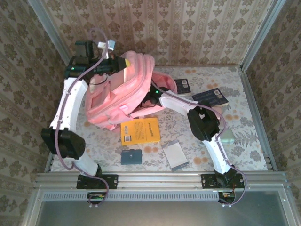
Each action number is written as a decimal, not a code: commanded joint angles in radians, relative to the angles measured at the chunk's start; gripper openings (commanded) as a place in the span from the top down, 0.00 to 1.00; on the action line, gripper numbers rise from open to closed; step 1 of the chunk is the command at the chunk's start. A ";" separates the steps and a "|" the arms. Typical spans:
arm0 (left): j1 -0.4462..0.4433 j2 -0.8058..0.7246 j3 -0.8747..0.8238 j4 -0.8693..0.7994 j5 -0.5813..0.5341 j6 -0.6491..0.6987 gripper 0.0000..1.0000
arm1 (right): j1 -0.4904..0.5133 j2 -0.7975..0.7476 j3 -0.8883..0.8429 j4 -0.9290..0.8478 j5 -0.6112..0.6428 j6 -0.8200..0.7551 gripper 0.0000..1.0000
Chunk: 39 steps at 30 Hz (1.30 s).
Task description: Pack books, pencil case, and school supplies into a backpack
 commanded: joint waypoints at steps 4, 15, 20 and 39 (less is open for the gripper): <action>0.012 -0.016 0.067 0.067 0.050 0.060 1.00 | 0.002 -0.020 0.015 -0.039 0.122 -0.021 0.15; 0.147 -0.076 -0.118 0.064 -0.119 0.061 1.00 | -0.077 -0.173 -0.179 0.036 0.127 -0.085 0.07; 0.181 -0.101 -0.185 0.082 -0.164 0.041 1.00 | -0.101 -0.255 -0.230 -0.004 0.171 -0.143 0.05; 0.091 -0.061 -0.200 -0.109 -0.604 0.188 1.00 | -0.165 -0.660 -0.537 -0.310 0.630 -0.467 0.08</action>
